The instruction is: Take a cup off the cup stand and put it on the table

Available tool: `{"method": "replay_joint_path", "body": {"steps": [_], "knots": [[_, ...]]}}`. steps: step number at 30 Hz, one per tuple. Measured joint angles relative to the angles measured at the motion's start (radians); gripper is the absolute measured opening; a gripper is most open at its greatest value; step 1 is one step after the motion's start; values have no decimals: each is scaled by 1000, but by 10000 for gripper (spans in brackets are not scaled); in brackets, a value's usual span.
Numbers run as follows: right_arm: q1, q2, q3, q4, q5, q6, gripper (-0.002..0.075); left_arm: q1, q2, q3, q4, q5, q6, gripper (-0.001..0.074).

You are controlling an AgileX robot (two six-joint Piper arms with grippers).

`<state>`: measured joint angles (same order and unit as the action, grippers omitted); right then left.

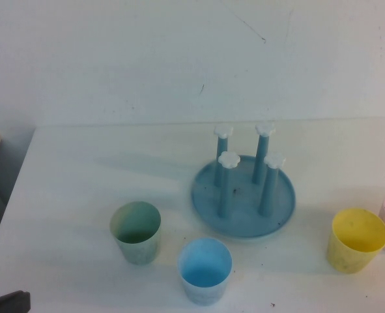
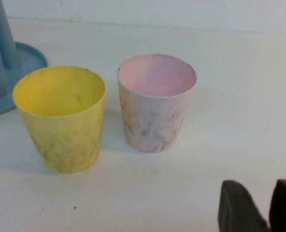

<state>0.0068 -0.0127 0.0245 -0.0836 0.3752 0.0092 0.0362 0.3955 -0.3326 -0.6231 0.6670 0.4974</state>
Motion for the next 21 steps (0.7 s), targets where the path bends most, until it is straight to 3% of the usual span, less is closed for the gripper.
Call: {"method": "replay_joint_path", "body": {"steps": [15,21], "knots": [[0,0,0,-2,0,0,155,0,-24,44,56,-54,-15,-2],[0,0,0,-2,0,0,155,0,-151,198,190,-311,-318,-2]]}}
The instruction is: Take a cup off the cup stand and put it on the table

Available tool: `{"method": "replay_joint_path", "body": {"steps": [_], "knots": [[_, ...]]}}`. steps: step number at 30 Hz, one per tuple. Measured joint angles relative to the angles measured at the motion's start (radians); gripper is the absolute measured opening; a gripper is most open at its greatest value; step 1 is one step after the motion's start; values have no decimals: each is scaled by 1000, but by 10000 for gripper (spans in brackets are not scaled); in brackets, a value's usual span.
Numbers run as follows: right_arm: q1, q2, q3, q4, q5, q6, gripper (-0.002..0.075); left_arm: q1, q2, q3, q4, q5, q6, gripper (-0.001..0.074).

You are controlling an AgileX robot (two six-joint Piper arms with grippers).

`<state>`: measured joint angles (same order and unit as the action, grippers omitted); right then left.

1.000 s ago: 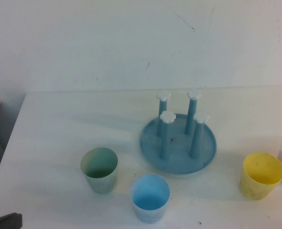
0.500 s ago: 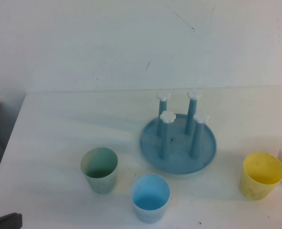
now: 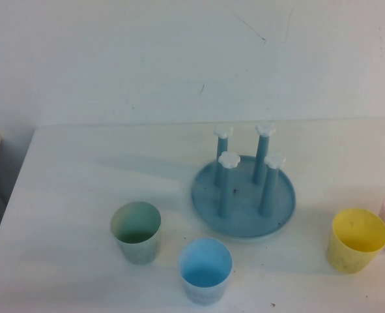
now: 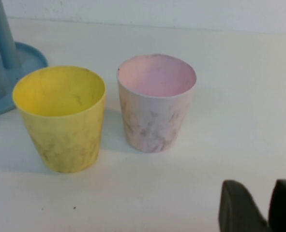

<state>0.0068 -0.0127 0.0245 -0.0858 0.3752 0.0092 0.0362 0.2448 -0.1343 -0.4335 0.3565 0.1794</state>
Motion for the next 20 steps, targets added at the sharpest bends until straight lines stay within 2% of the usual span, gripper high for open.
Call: {"method": "replay_joint_path", "body": {"steps": [3,5,11,13,20], "knots": [[0,0,0,0,0,0,155,0,-89,118,146,-161,-179,-2],[0,0,0,0,0,0,155,0,-142,151,221,-197,-228,-2],[0,0,0,-1,0,0,155,11,-244,161,374,-108,-263,-2],[0,0,0,-1,0,0,155,11,-252,161,387,-51,-268,-2],[0,0,0,-2,0,0,155,11,-255,160,397,-41,-268,-2]]}}
